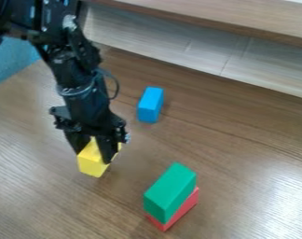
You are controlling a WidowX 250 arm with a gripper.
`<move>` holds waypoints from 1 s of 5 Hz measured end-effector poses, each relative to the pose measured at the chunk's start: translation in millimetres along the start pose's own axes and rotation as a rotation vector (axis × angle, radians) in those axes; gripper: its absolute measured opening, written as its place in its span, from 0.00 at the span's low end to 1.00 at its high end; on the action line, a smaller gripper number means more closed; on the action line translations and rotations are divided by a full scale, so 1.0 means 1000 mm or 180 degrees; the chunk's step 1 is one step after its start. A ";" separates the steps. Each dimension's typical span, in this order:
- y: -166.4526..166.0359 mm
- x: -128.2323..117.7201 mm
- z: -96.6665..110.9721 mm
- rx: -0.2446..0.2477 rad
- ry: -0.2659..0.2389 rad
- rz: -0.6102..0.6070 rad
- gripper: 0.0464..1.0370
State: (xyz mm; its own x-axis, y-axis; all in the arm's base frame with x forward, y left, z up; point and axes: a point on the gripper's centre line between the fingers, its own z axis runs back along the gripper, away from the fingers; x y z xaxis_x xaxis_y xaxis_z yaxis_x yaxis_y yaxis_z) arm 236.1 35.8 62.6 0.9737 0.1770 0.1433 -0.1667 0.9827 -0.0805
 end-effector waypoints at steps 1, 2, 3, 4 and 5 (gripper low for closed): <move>0.010 -0.012 -0.002 -0.0006 -0.0038 -0.0056 0.53; 0.014 -0.022 -0.011 -0.0019 -0.0011 -0.0123 0.53; 0.015 -0.030 -0.017 0.0001 -0.0003 -0.0157 0.61; 0.012 -0.030 -0.017 0.0003 -0.0012 -0.0223 0.90; 0.011 -0.030 -0.017 -0.0020 0.0003 -0.0185 0.97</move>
State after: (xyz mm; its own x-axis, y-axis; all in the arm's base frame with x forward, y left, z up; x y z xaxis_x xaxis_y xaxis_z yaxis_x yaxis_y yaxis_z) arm 207.9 40.2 40.4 0.9819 0.1194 0.1471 -0.1087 0.9910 -0.0784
